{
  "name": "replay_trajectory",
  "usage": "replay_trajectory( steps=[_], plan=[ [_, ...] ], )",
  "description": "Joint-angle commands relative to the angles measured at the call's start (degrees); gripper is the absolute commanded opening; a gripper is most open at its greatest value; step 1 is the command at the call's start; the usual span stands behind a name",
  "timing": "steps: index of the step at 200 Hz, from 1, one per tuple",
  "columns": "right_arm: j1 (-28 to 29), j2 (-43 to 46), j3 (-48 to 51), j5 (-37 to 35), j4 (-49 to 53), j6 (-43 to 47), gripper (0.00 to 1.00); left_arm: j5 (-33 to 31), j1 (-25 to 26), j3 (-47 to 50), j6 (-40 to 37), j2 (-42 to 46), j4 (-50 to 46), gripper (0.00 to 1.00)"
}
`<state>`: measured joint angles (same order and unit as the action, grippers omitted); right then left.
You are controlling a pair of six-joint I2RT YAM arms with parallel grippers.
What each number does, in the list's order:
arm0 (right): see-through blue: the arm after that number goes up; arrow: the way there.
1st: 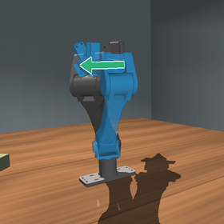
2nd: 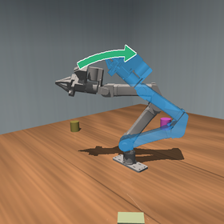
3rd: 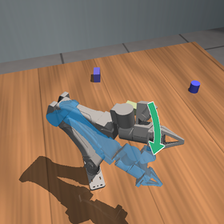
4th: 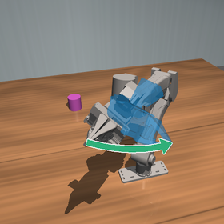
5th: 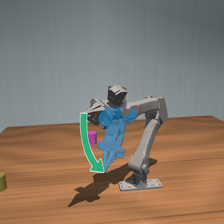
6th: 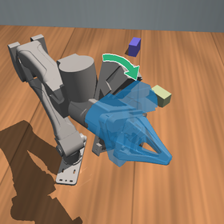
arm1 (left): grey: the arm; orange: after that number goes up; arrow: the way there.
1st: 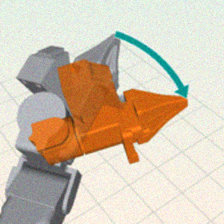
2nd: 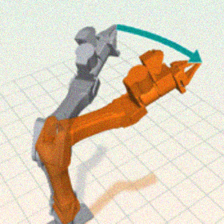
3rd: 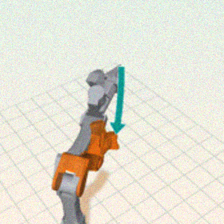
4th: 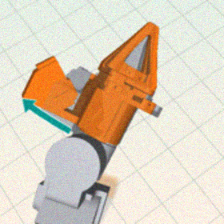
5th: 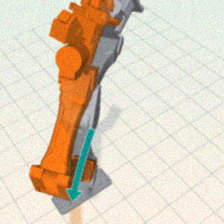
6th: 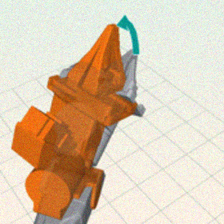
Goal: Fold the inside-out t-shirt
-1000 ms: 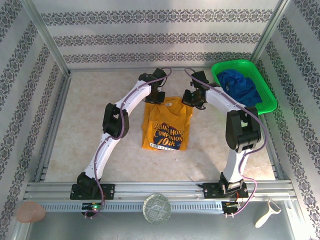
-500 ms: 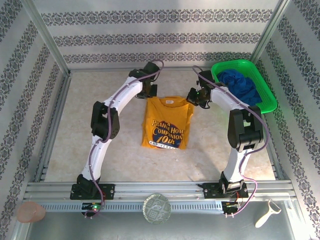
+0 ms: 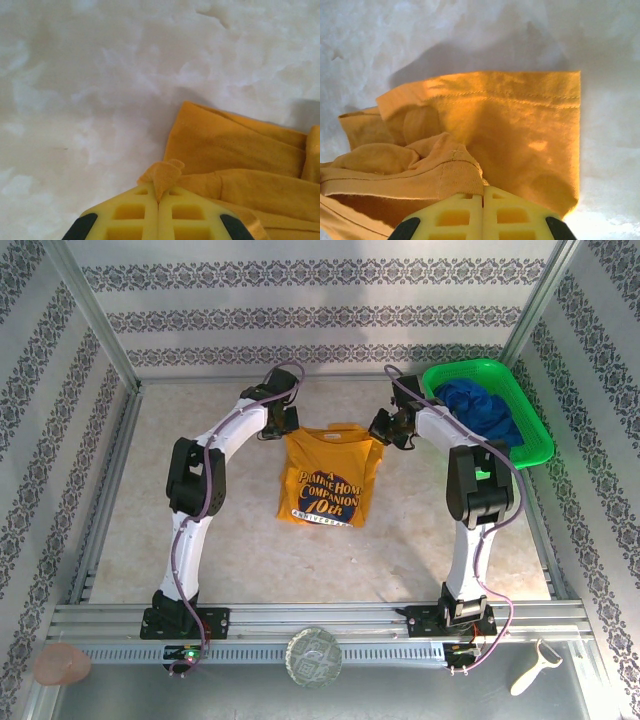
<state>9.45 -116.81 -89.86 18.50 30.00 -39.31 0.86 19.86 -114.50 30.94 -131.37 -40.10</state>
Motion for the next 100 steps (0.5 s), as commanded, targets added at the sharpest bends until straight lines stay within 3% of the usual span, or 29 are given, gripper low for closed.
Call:
replay_trajectory(
  steps=[1, 34, 63, 70, 78, 91, 100],
  plan=[
    [-0.9, 0.6, -2.5, -1.7, 0.2, -1.2, 0.00, 1.7, -1.5, 0.2, 1.7, -0.8, 5.4, 0.00],
    [-2.1, 0.5, -3.2, -3.5, 0.1, -2.1, 0.00, 3.4, -2.1, -2.6, 2.9, -3.2, 7.6, 0.00],
    [-2.8, -3.4, -6.4, -5.0, 0.3, -3.1, 0.00, 6.2, -2.4, -10.5, 3.9, -9.5, 5.3, 0.00],
    [-2.9, -4.8, -7.7, -5.1, 0.3, -3.4, 0.00, 6.5, -2.4, -12.7, 4.2, -11.4, 4.4, 0.04],
    [-3.2, -6.3, -8.9, -5.1, 0.2, -3.6, 0.02, 7.3, -2.6, -15.3, 4.3, -13.4, 3.7, 0.18],
    [-3.6, -7.0, -9.9, -5.4, -0.1, -3.1, 0.41, 8.8, -3.1, -20.5, 4.1, -16.7, 1.5, 0.52],
    [-3.5, -5.7, -9.4, -6.0, 0.1, -2.1, 0.55, 9.9, -3.6, -24.3, 4.0, -18.3, -0.9, 0.69]
  ],
)
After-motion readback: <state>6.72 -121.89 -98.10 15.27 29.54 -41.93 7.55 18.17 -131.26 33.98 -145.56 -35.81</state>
